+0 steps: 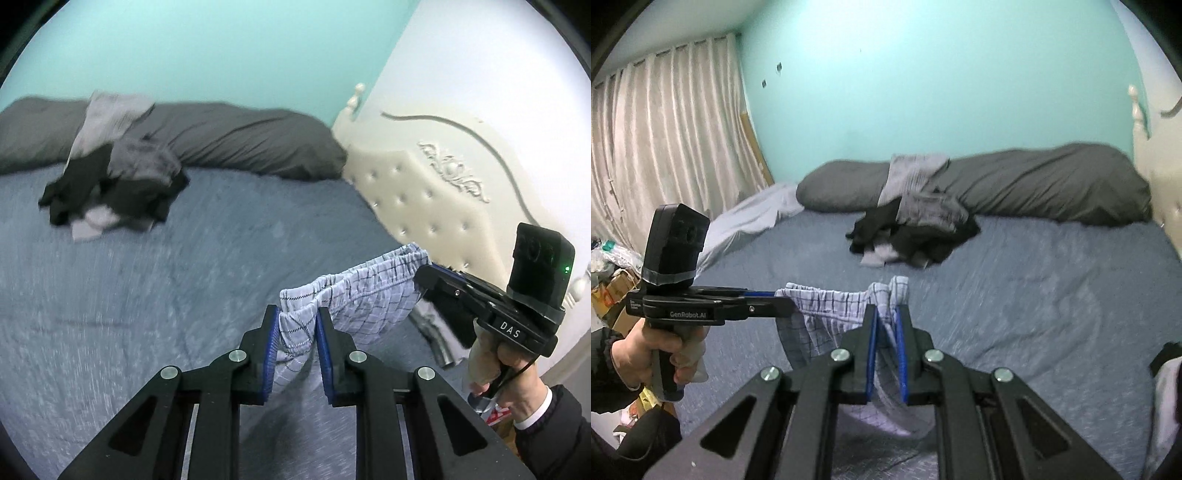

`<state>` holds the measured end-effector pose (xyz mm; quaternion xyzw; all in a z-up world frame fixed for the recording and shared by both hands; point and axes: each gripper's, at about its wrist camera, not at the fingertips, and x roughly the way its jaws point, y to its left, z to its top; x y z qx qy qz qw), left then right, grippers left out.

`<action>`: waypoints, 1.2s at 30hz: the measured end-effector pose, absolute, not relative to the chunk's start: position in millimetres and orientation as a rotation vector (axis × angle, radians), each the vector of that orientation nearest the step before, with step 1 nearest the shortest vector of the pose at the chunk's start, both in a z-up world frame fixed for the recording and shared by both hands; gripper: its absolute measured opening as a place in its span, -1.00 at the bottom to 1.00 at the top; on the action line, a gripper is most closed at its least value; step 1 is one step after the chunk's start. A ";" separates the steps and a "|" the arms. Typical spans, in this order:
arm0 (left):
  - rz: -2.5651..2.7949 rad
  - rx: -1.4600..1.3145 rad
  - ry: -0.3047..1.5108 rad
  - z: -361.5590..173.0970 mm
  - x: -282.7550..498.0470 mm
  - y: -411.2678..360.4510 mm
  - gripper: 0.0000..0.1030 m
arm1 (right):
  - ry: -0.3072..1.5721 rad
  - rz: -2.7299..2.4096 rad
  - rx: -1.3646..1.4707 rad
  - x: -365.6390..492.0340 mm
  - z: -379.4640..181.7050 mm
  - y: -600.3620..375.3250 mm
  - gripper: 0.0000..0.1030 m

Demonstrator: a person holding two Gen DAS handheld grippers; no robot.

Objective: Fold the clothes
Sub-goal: 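Lift the folded plaid shorts with the left gripper toward the clothes stack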

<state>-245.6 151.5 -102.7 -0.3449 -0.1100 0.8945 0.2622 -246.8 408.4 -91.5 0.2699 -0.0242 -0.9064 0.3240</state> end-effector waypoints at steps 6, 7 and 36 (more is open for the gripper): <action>2.413 -0.851 -0.231 -51.5 -234.7 189.4 -0.59 | -0.060 -2.439 0.624 -222.7 -46.7 441.0 -0.83; 2.408 -0.842 -0.221 -45.1 -232.9 196.8 -0.59 | -0.061 -2.449 0.615 -219.5 -41.9 446.7 -0.83; 2.107 -0.732 -0.046 36.3 -145.4 453.6 -0.59 | -0.138 -2.780 0.487 -65.5 42.1 687.5 -0.83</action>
